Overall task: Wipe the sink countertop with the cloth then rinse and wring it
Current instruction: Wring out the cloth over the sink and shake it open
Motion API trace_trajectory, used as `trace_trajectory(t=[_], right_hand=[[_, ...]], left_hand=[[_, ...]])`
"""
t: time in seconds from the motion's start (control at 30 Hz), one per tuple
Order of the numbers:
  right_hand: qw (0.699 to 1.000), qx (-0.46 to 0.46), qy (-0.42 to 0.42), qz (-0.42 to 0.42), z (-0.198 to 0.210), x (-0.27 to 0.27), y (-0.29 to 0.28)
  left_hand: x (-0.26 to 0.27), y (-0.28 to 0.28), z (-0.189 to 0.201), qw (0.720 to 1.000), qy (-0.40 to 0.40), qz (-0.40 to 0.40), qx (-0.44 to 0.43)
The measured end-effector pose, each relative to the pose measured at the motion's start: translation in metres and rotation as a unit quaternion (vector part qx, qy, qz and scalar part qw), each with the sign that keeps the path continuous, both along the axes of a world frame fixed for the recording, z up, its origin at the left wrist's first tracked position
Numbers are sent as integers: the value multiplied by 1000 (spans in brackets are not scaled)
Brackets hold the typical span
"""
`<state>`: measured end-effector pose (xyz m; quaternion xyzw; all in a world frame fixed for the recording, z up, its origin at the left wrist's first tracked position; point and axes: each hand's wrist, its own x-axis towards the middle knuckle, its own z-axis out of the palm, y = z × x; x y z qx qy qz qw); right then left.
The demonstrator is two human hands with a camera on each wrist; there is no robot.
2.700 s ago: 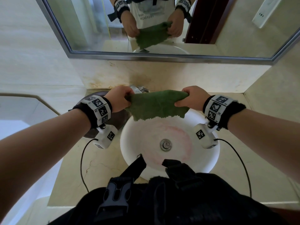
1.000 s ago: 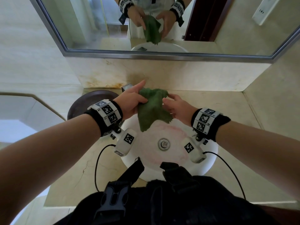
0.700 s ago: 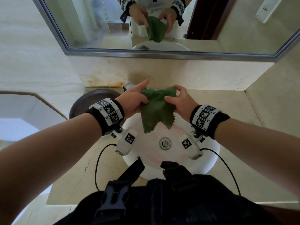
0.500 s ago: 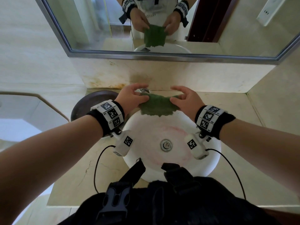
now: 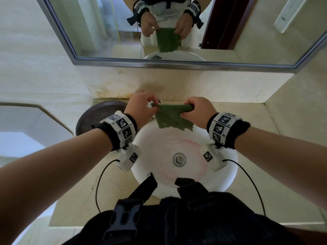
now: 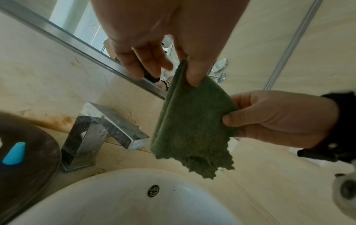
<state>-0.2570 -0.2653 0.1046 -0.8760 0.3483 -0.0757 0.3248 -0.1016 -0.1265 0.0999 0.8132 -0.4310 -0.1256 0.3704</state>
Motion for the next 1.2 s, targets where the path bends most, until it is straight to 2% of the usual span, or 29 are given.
trace_trajectory(t=[0.03,0.1,0.27,0.37,0.43,0.53,0.67,0.73,0.83,0.9,1.0,1.07,1.2], right_hand=[[1000,-8,5,2,0,1,-1],[1000,-14,5,-1,5,2,-2],[991,128,-35,-15,18,0,-6],[973,208,-91,-39,18,1,-6],[960,253,-108,-48,20,2,-4],[946,290,-130,-59,24,3,0],[890,430,-145,-44,23,5,9],[873,469,-131,-23,22,7,13],[882,458,-108,-8,19,15,22],[882,458,-112,-18,16,21,28],[880,458,-123,-27,11,33,39],[882,450,-132,-34,10,41,48],[868,484,-111,-10,9,53,67]], left_hand=[[-1,0,1,1000,-1,-15,8],[-2,0,5,997,61,-46,11],[-5,-1,14,965,261,-1,-27],[-6,0,15,917,395,13,-53],[-7,3,16,880,473,-20,-41],[-8,6,20,874,483,-41,7],[-6,11,20,832,552,-29,-45],[-3,14,20,826,559,-21,-67],[3,24,18,833,548,11,-80],[8,33,15,828,556,18,-72],[19,55,12,798,603,0,-14],[26,71,9,788,615,-8,24],[37,97,1,800,598,46,7]])
